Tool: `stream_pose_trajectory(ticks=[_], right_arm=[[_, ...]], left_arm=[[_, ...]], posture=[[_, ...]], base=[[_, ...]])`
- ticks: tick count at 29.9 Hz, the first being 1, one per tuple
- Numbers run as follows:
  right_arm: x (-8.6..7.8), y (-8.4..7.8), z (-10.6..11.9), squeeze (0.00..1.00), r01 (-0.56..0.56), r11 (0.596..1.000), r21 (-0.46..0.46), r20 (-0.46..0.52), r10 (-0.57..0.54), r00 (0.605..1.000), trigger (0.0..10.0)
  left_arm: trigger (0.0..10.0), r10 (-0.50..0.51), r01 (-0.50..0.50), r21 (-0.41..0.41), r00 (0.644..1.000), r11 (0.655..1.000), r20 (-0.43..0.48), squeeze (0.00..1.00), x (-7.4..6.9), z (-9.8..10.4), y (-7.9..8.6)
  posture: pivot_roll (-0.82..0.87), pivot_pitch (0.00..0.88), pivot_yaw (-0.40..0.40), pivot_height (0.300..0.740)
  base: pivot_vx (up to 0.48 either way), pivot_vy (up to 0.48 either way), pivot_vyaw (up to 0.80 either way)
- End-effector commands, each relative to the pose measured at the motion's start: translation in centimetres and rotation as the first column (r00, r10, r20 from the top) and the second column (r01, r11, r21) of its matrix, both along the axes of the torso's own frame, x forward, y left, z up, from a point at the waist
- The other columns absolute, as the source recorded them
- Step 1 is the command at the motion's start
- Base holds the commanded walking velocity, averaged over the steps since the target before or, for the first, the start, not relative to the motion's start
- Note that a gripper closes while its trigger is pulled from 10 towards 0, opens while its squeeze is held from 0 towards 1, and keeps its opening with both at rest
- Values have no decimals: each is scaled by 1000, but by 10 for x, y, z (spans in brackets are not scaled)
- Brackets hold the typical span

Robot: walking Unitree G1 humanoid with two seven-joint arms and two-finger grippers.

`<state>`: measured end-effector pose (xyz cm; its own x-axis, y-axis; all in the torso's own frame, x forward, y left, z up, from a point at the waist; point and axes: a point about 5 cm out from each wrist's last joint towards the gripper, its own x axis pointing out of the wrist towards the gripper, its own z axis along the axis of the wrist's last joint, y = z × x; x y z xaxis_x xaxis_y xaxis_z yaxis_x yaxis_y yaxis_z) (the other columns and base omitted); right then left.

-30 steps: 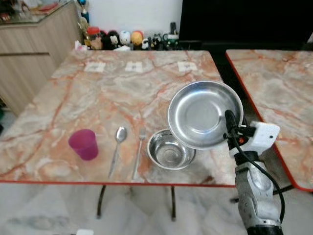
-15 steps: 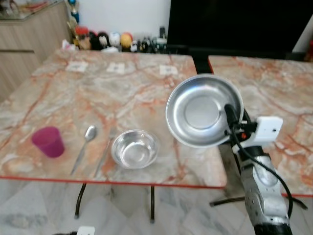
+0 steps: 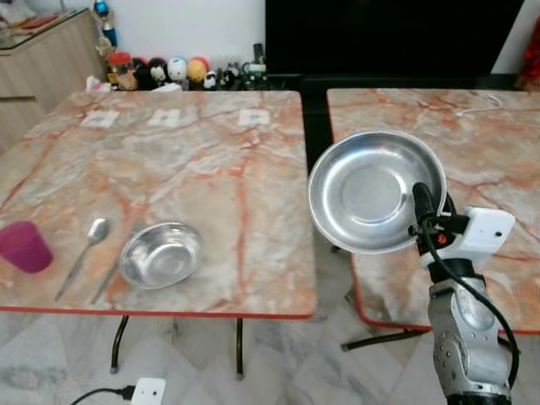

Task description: Setting the table

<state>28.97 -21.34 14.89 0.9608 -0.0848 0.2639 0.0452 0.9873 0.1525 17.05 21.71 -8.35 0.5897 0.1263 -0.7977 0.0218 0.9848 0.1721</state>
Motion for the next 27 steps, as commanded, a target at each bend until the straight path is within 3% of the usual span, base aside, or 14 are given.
stream_pose_trajectory(ticks=[1,18,27], right_arm=[[2,4,10,0,-9,1000,3,41,8,999,10000],[6,8,4,0,-16,999,45,26,15,1000,10000],[1,-12,-10,0,116,989,92,-33,-114,993,10000]], left_arm=[[10000,11,-10,19,1000,1000,-4,0,-2,1,7],[10000,-16,17,21,999,1000,-29,0,-9,-2,7],[10000,-17,17,22,999,1000,-31,0,-8,-2,7]], posture=[[-148,0,37,740],[-155,0,34,740],[-151,0,34,740]], base=[[0,-319,0],[0,-311,0],[0,-309,0]])
